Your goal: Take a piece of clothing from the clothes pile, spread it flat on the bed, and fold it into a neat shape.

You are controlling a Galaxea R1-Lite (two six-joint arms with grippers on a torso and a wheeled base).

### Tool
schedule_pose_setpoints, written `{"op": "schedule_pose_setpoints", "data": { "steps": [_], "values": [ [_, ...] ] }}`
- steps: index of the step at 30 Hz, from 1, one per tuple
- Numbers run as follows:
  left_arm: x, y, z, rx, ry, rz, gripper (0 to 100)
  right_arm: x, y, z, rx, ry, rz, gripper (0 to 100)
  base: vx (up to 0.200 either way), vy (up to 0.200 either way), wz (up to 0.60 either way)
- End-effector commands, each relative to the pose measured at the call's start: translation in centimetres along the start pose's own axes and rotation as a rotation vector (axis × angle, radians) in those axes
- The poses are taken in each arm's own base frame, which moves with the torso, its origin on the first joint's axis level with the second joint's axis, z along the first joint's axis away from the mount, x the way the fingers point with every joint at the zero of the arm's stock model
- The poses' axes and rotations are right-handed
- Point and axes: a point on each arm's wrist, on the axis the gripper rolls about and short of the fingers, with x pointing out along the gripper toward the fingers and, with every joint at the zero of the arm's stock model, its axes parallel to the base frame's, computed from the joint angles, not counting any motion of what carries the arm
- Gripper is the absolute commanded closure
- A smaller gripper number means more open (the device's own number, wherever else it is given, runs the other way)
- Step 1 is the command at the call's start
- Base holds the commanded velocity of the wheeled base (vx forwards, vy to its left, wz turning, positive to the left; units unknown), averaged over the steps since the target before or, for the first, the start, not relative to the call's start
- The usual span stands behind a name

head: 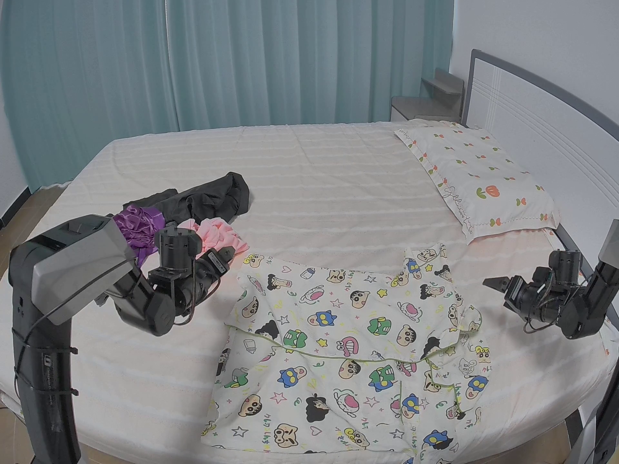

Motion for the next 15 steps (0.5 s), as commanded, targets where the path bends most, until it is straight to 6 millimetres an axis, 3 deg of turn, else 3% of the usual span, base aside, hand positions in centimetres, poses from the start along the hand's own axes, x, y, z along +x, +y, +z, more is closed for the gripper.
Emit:
{"op": "schedule_pose_setpoints", "data": {
  "steps": [1, 8, 15],
  "values": [
    [-8.1, 0.2, -0.8, -0.159, 0.037, -0.111, 0, -3.8, -2.6, -4.0, -0.056, 0.144, -0.045, 0, 0.000, 0.000, 0.00],
    [-8.3, 0.7, -1.2, -0.193, 0.050, -0.114, 0, -3.9, -3.1, -5.0, -0.131, 0.187, -0.055, 0, 0.000, 0.000, 0.00],
    [-8.2, 1.0, -1.5, -0.244, 0.061, -0.130, 0, -2.8, -3.1, -5.4, -0.233, 0.216, -0.035, 0, 0.000, 0.000, 0.00]
  ]
}}
